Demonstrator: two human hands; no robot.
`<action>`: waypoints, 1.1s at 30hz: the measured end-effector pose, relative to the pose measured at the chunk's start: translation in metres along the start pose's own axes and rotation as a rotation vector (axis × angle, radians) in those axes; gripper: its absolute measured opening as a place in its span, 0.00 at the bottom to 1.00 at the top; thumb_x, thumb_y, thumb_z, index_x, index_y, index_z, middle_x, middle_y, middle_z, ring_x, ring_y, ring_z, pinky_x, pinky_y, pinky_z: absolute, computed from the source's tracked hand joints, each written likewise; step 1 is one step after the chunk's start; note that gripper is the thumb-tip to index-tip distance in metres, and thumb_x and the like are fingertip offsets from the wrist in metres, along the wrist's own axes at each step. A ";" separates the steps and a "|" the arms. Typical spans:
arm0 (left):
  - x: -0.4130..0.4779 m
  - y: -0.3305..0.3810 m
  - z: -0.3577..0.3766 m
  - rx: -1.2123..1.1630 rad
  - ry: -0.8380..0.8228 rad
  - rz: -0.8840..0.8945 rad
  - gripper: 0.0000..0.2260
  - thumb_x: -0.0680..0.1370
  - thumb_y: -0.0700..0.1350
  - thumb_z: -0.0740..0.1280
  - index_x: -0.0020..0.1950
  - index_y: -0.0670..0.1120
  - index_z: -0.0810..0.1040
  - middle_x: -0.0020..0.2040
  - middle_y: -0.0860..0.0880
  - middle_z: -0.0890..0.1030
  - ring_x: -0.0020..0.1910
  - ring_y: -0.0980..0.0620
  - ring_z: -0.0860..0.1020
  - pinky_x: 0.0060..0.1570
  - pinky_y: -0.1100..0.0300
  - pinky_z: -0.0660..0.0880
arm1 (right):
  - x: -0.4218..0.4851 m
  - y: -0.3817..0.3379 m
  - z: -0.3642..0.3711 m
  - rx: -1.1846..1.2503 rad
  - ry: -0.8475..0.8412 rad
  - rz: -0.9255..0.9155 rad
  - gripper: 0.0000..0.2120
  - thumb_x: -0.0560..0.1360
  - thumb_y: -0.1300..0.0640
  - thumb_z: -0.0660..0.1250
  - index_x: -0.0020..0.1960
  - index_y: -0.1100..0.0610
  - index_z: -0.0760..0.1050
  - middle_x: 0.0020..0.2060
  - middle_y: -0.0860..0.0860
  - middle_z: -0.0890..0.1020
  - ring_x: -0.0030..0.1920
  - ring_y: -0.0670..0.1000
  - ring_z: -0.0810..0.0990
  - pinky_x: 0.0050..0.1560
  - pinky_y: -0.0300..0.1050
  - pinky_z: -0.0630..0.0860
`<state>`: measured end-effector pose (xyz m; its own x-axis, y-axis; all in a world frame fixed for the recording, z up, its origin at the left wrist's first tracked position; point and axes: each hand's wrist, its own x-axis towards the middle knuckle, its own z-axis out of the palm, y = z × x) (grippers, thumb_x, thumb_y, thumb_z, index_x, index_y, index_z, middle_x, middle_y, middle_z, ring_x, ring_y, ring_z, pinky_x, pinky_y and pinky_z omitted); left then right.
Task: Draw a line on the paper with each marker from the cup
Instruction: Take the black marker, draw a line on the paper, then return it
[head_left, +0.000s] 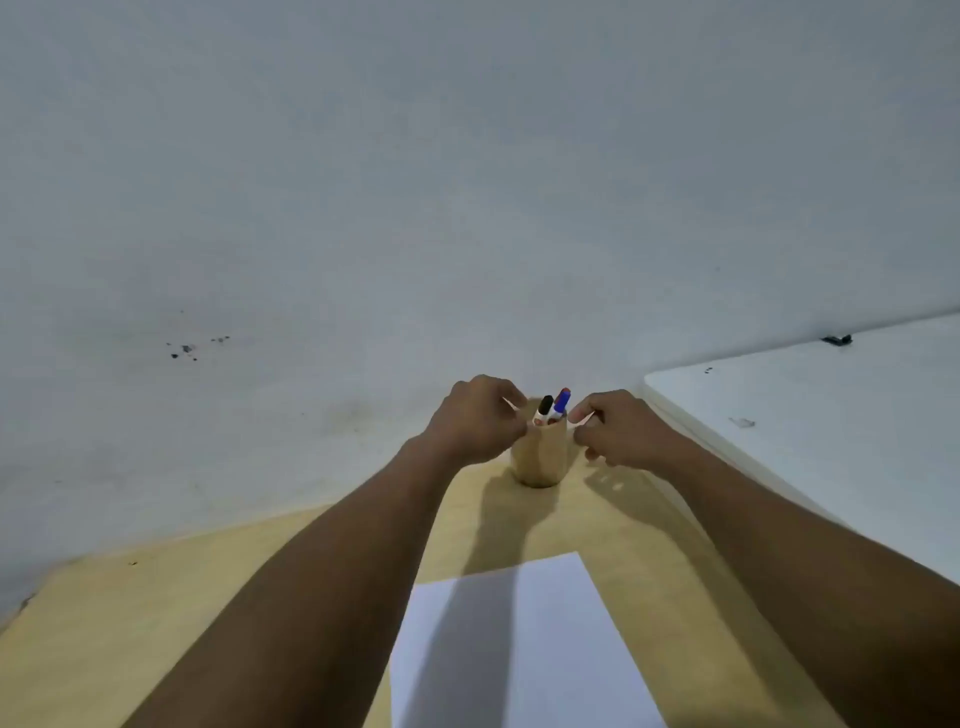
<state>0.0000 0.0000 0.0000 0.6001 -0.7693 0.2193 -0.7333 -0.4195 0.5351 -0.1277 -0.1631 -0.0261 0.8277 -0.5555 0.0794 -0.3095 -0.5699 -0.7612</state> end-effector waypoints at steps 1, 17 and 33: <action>0.009 -0.001 0.006 -0.014 0.005 0.001 0.15 0.76 0.50 0.73 0.62 0.49 0.82 0.55 0.49 0.86 0.47 0.53 0.83 0.51 0.57 0.79 | 0.007 0.004 0.002 0.010 0.004 -0.012 0.07 0.75 0.60 0.69 0.44 0.49 0.78 0.40 0.54 0.85 0.44 0.58 0.88 0.36 0.42 0.76; 0.044 0.004 0.002 -0.013 0.208 0.119 0.06 0.75 0.48 0.73 0.50 0.50 0.87 0.42 0.56 0.87 0.45 0.56 0.84 0.51 0.55 0.80 | 0.031 0.016 0.012 0.085 0.073 -0.043 0.09 0.72 0.58 0.72 0.52 0.52 0.83 0.44 0.53 0.85 0.39 0.48 0.82 0.40 0.40 0.75; -0.084 -0.036 -0.104 -0.905 0.237 -0.273 0.16 0.78 0.53 0.72 0.55 0.40 0.85 0.43 0.46 0.86 0.40 0.47 0.86 0.43 0.57 0.79 | -0.048 -0.122 0.011 0.810 -0.412 -0.128 0.14 0.77 0.53 0.71 0.59 0.58 0.82 0.45 0.56 0.87 0.39 0.52 0.84 0.39 0.43 0.77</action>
<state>0.0092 0.1297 0.0472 0.8344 -0.5420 0.1000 -0.0956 0.0363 0.9948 -0.1244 -0.0606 0.0555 0.9826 -0.1691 0.0771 0.0905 0.0728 -0.9932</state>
